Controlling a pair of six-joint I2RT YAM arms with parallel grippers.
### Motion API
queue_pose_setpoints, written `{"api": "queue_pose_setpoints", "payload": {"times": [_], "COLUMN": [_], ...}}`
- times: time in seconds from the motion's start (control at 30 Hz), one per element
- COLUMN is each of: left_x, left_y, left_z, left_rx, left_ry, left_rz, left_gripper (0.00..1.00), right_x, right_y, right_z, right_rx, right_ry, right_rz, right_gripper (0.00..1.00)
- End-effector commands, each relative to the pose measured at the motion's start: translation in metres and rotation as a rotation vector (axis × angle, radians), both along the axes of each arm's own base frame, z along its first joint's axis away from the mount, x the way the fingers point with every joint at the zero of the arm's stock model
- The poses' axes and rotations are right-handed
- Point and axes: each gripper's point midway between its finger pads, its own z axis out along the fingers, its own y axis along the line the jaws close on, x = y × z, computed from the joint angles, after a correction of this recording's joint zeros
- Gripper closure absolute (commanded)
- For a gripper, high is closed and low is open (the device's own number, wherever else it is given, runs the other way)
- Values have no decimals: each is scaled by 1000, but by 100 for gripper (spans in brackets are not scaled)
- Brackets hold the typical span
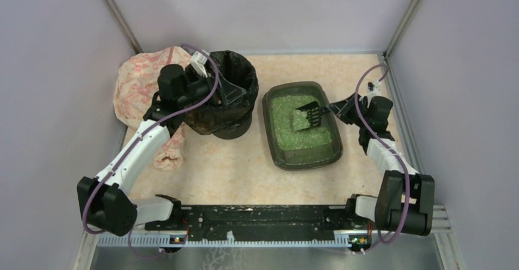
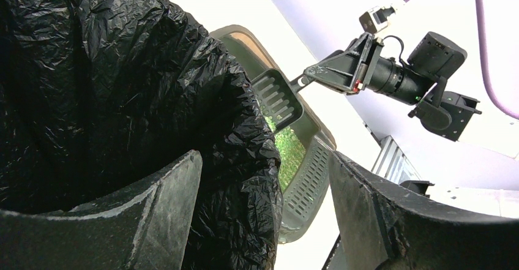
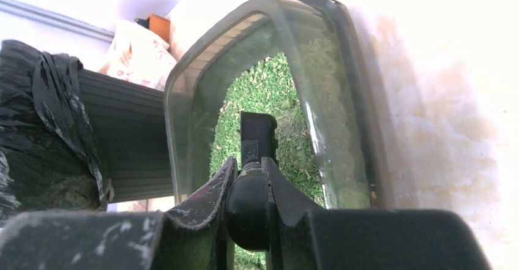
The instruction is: Clean the litter box
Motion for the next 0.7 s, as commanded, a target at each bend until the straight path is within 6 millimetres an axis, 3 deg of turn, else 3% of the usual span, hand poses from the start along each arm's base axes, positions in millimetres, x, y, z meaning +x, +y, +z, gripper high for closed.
{"api": "queue_pose_setpoints", "payload": {"times": [0.0,0.3,0.53,0.67], "left_x": [-2,-2,-2,-1], "left_y": [-4,-4,-5,-6], "left_z": [6,5,4,3], "left_rx": [-12,-12,-13,-8], "left_ry": [-28,-26,-21,-23], "left_rz": [-22,-22,-27,-25], "left_gripper": [19,19,19,19], "right_x": [-3,-11,-21,-21], "right_y": [-3,-34,-20,-32], "right_z": [39,45,29,27], "right_rx": [77,217,354,364], "right_ry": [-138,-168,-157,-159], "right_rz": [46,12,70,34], "right_gripper": [100,100,100,100]}}
